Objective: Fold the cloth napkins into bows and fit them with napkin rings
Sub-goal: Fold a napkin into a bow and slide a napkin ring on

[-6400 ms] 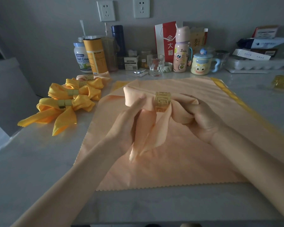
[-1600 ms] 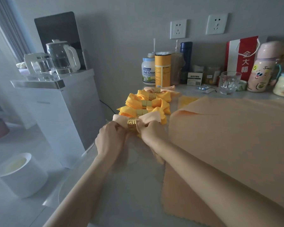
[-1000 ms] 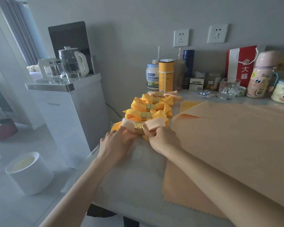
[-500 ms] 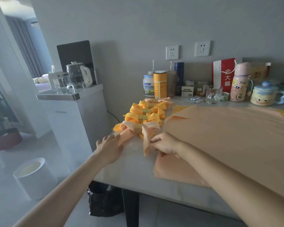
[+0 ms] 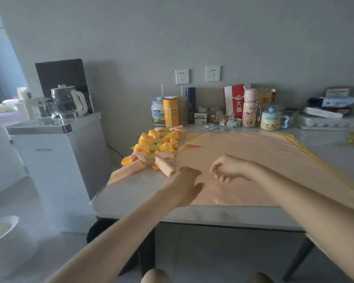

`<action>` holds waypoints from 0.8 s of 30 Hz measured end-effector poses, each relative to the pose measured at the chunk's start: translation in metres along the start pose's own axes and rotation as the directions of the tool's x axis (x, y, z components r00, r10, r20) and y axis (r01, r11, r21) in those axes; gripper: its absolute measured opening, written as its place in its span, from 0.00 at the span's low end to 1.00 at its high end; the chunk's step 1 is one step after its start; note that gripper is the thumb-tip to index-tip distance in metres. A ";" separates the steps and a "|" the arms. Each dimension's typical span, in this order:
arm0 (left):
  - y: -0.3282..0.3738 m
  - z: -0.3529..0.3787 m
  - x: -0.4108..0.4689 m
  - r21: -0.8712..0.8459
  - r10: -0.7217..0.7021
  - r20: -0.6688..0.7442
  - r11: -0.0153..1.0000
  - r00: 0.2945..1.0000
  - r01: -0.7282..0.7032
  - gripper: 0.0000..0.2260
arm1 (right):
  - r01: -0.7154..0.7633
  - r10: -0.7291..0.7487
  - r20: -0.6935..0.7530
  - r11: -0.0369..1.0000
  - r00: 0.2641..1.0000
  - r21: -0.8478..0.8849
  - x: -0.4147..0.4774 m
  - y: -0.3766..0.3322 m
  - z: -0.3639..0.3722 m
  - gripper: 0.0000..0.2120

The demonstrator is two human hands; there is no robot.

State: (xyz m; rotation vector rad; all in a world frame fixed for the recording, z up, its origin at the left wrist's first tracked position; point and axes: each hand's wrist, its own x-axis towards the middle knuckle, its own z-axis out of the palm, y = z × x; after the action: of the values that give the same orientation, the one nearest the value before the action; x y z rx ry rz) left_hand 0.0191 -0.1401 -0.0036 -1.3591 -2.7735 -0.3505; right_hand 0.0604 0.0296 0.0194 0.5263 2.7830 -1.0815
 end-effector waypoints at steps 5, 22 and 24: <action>0.074 0.050 0.042 -0.196 0.217 0.130 0.962 0.967 -0.190 0.23 | -0.142 0.113 -0.188 0.978 0.976 -0.151 -0.019 0.041 -0.024 0.14; 0.114 0.082 0.102 -0.240 0.107 -0.029 0.964 0.994 -0.111 0.14 | -0.513 0.484 -0.168 0.813 0.859 -0.276 -0.063 0.112 -0.116 0.18; 0.107 0.073 0.112 -0.294 0.083 -0.029 0.952 0.996 -0.088 0.14 | -0.539 0.506 -0.186 0.786 0.842 -0.302 -0.060 0.110 -0.139 0.17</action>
State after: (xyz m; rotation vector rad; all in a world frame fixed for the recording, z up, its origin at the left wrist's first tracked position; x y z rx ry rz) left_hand 0.0388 0.0257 -0.0404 -1.5177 -2.7198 -0.7961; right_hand 0.1590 0.1817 0.0660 1.2294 2.5521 -0.4438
